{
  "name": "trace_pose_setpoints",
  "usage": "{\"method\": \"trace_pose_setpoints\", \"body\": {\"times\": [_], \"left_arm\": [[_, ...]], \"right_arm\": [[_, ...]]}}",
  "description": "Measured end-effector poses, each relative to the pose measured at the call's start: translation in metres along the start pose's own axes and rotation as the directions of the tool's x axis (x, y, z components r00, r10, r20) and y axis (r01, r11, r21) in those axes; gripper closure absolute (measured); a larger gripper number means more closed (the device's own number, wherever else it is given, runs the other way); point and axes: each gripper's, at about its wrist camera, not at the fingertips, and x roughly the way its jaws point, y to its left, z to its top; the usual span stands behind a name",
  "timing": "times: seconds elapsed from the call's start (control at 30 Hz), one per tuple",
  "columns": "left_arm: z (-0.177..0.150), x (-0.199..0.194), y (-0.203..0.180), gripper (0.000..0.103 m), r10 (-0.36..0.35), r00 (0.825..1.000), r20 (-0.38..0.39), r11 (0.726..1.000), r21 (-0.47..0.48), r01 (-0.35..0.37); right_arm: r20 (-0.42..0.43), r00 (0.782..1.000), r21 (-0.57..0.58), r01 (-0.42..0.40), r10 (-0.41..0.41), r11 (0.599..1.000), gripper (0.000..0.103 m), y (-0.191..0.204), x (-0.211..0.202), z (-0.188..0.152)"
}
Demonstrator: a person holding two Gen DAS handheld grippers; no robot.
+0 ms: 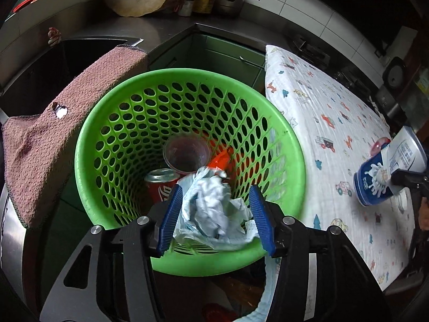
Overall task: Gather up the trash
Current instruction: 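Drop the foil into the green basket with the left tool while the right tool drops the silver-blue can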
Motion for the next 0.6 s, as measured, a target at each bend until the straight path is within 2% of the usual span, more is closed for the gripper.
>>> {"method": "trace_pose_setpoints", "body": {"times": [0.03, 0.37, 0.6], "left_arm": [[-0.001, 0.000, 0.004, 0.036, 0.003, 1.000, 0.002, 1.000, -0.012, -0.003], [-0.010, -0.015, 0.026, 0.033, -0.003, 0.999, 0.039, 0.998, -0.057, 0.005], [-0.017, -0.023, 0.032, 0.030, -0.012, 0.998, 0.055, 0.997, -0.074, 0.016]], "right_arm": [[0.002, 1.000, 0.001, -0.009, 0.009, 1.000, 0.032, 0.003, 0.004, 0.006], [0.014, 0.998, -0.031, -0.057, 0.057, 0.998, 0.032, 0.037, 0.040, 0.063], [-0.020, 0.998, -0.033, -0.060, 0.059, 0.998, 0.032, 0.054, 0.081, 0.076]]}}
